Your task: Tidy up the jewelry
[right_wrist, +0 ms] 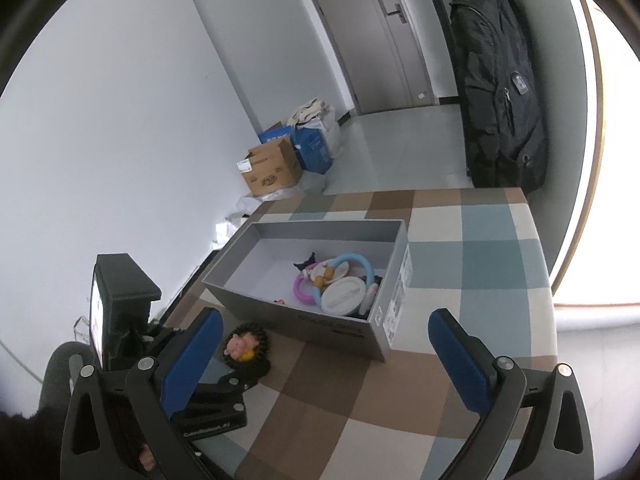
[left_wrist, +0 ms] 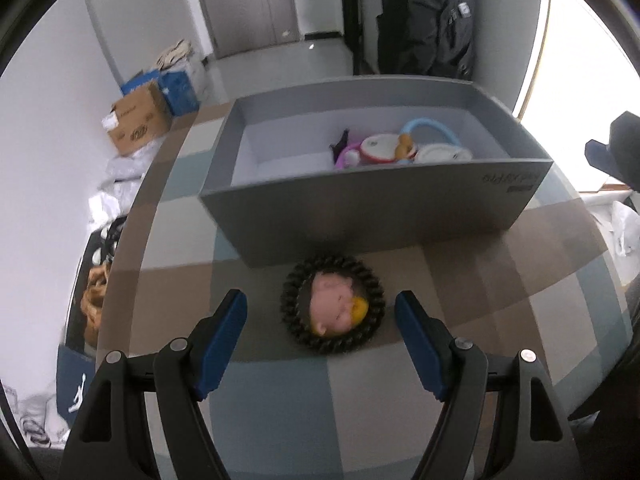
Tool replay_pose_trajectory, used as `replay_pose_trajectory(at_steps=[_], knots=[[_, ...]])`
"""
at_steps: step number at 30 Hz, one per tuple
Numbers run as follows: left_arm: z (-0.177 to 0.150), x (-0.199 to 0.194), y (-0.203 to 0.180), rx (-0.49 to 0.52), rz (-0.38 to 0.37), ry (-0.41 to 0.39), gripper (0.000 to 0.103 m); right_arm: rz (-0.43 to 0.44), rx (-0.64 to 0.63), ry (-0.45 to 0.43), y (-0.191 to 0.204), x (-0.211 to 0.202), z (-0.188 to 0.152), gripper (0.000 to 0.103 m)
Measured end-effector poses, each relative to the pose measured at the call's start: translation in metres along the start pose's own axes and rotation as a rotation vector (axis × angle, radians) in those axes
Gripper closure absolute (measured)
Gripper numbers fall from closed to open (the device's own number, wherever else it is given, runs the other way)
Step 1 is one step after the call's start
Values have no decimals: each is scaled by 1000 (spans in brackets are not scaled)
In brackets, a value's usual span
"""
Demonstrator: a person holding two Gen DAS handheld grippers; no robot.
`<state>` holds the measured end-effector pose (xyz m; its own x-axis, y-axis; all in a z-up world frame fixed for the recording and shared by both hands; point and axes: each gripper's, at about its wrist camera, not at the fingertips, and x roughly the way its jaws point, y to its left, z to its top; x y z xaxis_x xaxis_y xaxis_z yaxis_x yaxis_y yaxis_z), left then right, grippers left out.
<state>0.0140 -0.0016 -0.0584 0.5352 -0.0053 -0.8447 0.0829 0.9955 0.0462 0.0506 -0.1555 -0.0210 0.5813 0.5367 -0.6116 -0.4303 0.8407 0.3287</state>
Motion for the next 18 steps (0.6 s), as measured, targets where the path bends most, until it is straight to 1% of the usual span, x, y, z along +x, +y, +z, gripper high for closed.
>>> replay_pose_trajectory(at_steps=[2, 4, 5, 6, 7, 9, 13, 17, 18], knots=[[0, -1, -1, 16, -2, -10, 31, 1, 3, -2, 0, -1, 0, 0], [-1, -3, -3, 32, -10, -24, 45, 4, 5, -4, -1, -1, 1, 0], [0, -2, -4, 44, -25, -9, 57, 4, 6, -4, -2, -1, 1, 0], [0, -3, -6, 50, -32, -13, 59, 5, 7, -3, -2, -1, 1, 0], [1, -3, -7, 53, -35, -15, 59, 5, 8, -2, -2, -1, 1, 0], [1, -3, -5, 38, -79, -6, 64, 3, 6, 0, -2, -1, 1, 0], [5, -10, -5, 14, -128, -27, 64, 2, 4, -1, -1, -2, 2, 0], [6, -22, -1, -22, -201, -59, 64, 2, 2, 0, 0, -1, 2, 0], [5, -25, -2, -32, -218, -65, 75, 2, 3, -1, 0, -1, 2, 0]])
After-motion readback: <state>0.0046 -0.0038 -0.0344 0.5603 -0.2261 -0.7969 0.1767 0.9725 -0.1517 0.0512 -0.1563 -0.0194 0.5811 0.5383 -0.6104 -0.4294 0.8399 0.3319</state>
